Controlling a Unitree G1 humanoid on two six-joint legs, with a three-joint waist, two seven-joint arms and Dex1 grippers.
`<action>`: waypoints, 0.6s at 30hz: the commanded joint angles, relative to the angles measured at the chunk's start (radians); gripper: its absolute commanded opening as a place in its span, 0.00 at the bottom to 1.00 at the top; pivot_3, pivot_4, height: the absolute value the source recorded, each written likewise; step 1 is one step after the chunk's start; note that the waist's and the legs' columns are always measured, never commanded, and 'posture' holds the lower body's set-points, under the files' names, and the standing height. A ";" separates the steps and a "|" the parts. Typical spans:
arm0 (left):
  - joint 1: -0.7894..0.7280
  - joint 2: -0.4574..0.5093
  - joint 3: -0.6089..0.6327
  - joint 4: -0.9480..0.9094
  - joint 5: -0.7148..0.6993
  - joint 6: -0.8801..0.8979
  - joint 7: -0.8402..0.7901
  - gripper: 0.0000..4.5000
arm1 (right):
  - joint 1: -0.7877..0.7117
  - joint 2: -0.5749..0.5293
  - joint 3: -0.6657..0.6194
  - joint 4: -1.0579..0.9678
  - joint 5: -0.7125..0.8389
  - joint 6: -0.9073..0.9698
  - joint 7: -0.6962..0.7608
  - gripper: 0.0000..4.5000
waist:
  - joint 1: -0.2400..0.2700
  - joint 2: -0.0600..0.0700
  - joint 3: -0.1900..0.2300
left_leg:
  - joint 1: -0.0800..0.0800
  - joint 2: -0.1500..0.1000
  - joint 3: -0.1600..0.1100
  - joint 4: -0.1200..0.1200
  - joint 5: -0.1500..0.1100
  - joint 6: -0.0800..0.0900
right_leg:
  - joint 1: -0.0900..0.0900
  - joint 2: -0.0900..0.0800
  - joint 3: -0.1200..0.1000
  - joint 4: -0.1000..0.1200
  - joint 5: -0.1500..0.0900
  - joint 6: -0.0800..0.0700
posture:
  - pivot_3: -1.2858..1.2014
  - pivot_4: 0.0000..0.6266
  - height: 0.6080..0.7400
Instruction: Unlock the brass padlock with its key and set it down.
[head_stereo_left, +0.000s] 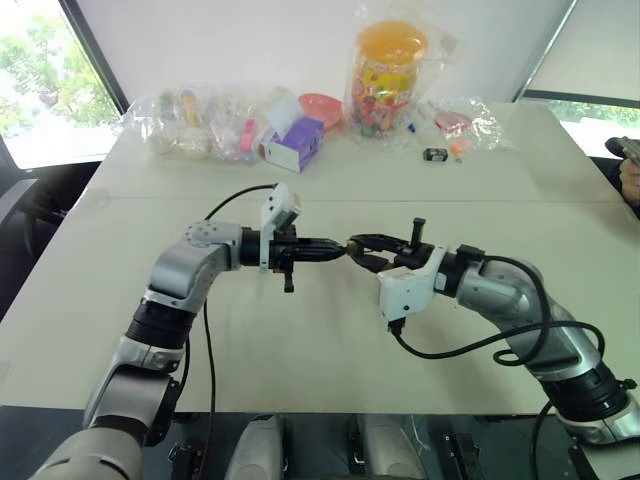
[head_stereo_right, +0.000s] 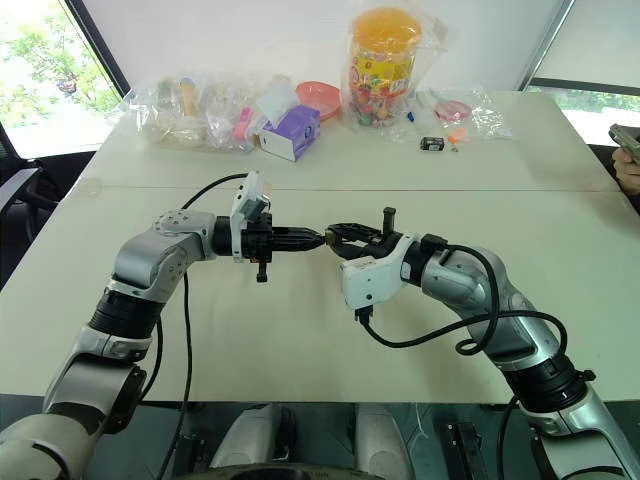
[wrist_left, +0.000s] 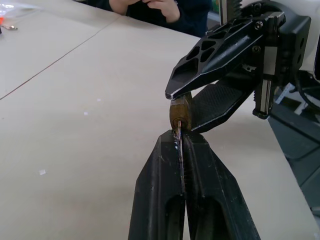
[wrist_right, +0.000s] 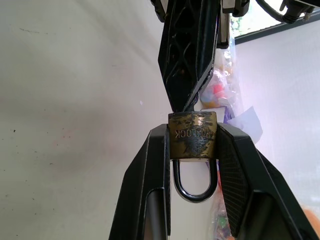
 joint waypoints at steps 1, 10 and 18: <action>0.000 -0.006 -0.019 -0.026 0.062 -0.119 0.016 0.03 | -0.003 0.004 -0.015 -0.044 0.027 0.003 0.016 0.15 | 0.000 0.000 0.000 | 0.000 0.000 0.000 0.000 0.000 0.000 | 0.000 0.000 0.000 0.000 0.000 0.000 | 0.52 0.24 0.96; 0.004 -0.030 -0.102 0.064 0.346 -0.690 0.096 0.03 | -0.004 0.035 0.019 -0.035 0.128 0.099 0.119 0.15 | 0.001 0.000 0.000 | 0.000 0.000 0.000 0.000 0.000 0.000 | 0.000 0.000 0.000 0.000 0.000 0.000 | 0.52 0.24 0.96; -0.015 -0.047 -0.093 0.172 0.392 -0.903 0.122 0.03 | -0.008 0.030 0.024 0.022 0.134 0.094 0.156 0.15 | 0.002 0.000 0.000 | 0.000 0.000 0.001 0.000 0.000 0.000 | 0.000 0.000 0.000 0.000 0.000 0.000 | 0.52 0.24 0.96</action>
